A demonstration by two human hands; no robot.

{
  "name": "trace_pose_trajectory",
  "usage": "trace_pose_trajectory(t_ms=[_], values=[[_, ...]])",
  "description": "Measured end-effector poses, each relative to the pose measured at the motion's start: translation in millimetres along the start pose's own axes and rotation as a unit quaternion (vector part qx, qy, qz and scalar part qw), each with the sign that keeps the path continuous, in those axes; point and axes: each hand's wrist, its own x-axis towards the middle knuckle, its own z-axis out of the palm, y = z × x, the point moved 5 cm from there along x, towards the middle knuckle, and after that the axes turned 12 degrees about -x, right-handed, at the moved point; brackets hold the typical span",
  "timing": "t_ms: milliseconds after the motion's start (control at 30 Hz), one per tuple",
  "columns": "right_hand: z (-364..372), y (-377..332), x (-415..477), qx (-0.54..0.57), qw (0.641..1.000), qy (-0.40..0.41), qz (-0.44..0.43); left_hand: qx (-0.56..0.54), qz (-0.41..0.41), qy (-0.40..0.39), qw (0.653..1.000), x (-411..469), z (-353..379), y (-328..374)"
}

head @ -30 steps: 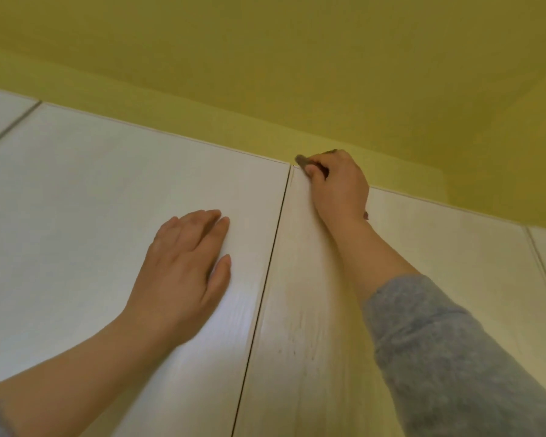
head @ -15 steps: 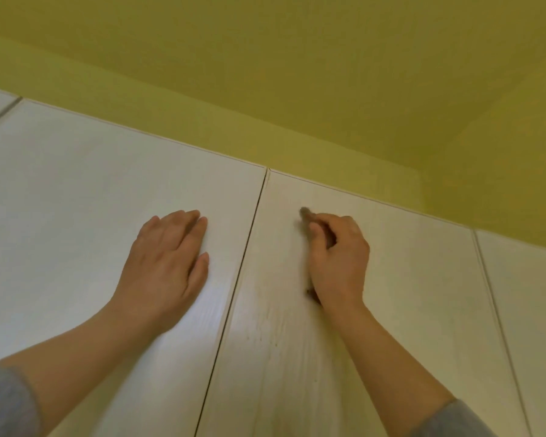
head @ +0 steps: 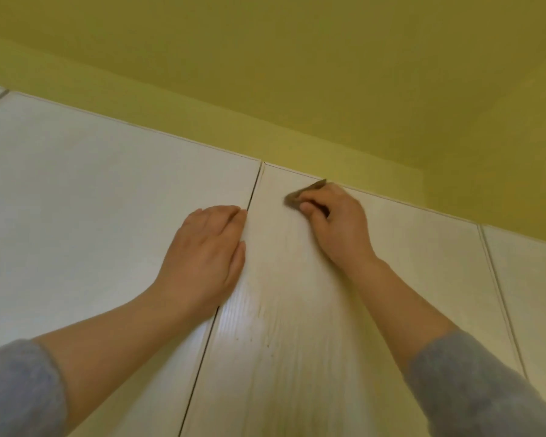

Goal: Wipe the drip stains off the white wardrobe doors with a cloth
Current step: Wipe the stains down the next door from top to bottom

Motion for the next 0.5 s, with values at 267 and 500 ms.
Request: trace_pose_trajectory(t_ms=[267, 500], values=[[-30, -13, -82, 0.005, 1.0, 0.0, 0.006, -0.008, 0.015, 0.016, 1.0, -5, 6, -3], [-62, 50, 1, -0.093, 0.947, 0.193, 0.237, -0.017, 0.013, 0.017, 1.0, -5, 8, -3]])
